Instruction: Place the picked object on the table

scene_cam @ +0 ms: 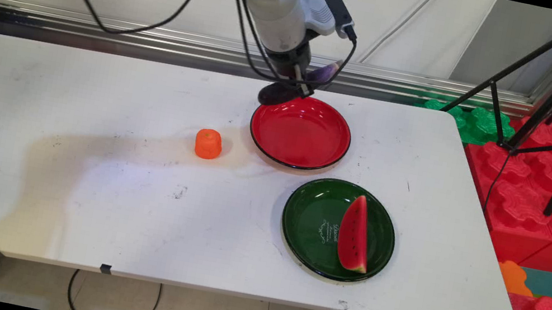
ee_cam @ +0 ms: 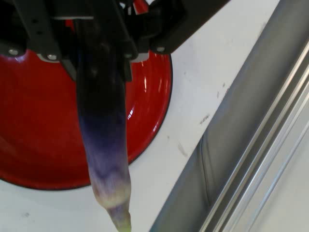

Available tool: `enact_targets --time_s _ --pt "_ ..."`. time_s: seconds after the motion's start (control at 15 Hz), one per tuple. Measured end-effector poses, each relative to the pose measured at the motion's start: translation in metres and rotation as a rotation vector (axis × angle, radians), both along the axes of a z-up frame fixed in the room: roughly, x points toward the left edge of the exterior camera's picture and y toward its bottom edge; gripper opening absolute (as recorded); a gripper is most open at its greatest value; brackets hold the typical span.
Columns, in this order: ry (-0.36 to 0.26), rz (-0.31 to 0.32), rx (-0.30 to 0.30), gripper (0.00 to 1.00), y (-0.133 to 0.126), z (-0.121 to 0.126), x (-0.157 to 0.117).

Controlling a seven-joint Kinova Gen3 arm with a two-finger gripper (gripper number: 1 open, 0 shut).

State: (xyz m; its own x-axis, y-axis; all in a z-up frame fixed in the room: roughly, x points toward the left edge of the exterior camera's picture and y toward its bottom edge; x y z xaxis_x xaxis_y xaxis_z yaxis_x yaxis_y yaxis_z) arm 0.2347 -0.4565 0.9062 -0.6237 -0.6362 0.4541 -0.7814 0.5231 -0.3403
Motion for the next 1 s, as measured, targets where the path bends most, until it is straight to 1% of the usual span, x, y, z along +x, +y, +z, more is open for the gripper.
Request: enact_targets --time_s 0.27,0.53,0.73,1.0 --pt "0.016 0.023 0.015 0.00 -0.029 -0.023 0.000" --pt "0.038 0.050 0.055 0.00 -0.052 -0.054 0.002" --pt "0.047 0.062 0.086 0.00 -0.063 -0.074 0.005" --pt "0.054 0.064 0.114 0.00 -0.071 -0.091 0.008"
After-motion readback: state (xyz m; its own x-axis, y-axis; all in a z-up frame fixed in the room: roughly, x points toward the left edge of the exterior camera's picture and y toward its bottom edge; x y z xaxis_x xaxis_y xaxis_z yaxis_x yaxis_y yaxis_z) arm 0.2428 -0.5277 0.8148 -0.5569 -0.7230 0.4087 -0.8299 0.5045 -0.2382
